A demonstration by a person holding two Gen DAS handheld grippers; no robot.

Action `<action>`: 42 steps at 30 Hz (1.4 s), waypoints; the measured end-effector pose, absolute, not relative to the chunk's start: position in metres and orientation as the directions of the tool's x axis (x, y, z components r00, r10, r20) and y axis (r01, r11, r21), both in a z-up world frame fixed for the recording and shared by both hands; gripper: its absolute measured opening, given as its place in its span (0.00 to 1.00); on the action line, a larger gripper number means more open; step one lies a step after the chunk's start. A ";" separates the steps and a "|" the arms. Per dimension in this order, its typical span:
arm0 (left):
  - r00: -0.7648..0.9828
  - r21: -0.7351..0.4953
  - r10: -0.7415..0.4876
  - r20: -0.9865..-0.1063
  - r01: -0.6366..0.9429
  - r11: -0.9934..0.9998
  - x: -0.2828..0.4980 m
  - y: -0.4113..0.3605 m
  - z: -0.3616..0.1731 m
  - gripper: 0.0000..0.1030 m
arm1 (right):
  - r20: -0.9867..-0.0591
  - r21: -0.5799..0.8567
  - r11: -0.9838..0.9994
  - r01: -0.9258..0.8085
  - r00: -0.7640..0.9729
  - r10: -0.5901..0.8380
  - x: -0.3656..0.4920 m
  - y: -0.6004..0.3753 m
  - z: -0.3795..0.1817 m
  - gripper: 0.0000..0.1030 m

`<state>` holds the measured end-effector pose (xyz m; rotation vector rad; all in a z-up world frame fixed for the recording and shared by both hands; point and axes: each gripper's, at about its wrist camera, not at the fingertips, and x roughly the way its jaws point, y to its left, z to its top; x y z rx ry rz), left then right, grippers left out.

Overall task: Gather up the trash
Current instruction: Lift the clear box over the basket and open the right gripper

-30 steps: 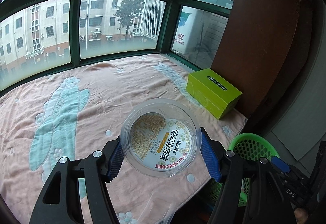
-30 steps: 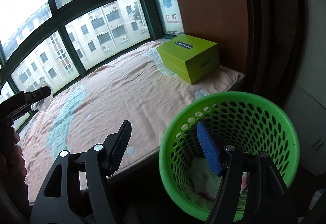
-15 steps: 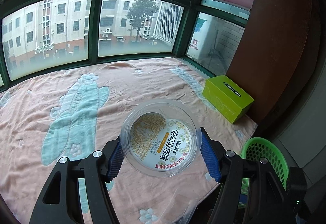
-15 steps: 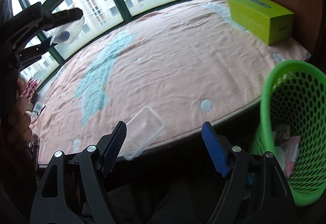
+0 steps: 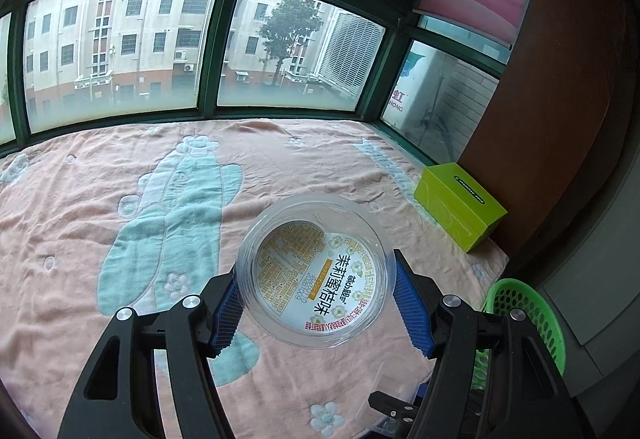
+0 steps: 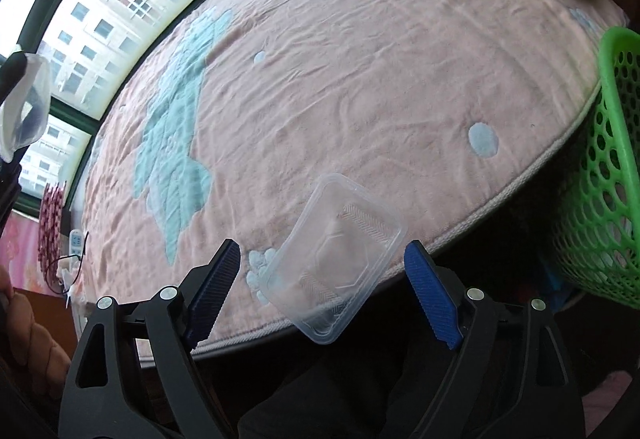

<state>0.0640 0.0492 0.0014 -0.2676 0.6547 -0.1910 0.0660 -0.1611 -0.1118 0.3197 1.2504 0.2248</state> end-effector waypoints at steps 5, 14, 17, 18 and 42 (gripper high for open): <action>0.775 -0.321 -0.261 -0.576 0.080 0.944 0.064 0.061 -0.005 0.63 | -0.924 0.279 0.960 0.019 0.279 0.262 0.073 -0.147 -0.125 0.77; 0.763 -0.336 -0.272 -0.587 0.076 0.939 0.068 0.064 -0.012 0.63 | -0.920 0.218 0.976 -0.030 0.328 0.215 0.065 -0.151 -0.122 0.58; 0.759 -0.332 -0.273 -0.591 0.080 0.940 0.069 0.057 -0.012 0.63 | -0.903 0.231 0.972 -0.039 0.362 0.229 0.060 -0.161 -0.115 0.57; 0.757 -0.333 -0.277 -0.592 0.083 0.939 0.070 0.055 -0.012 0.63 | -0.895 0.243 0.969 -0.038 0.376 0.239 0.060 -0.165 -0.112 0.57; 0.682 -0.320 -0.427 -0.594 0.287 0.903 0.079 -0.091 0.010 0.63 | -0.688 0.136 0.983 0.122 0.726 0.005 0.009 -0.332 -0.012 0.56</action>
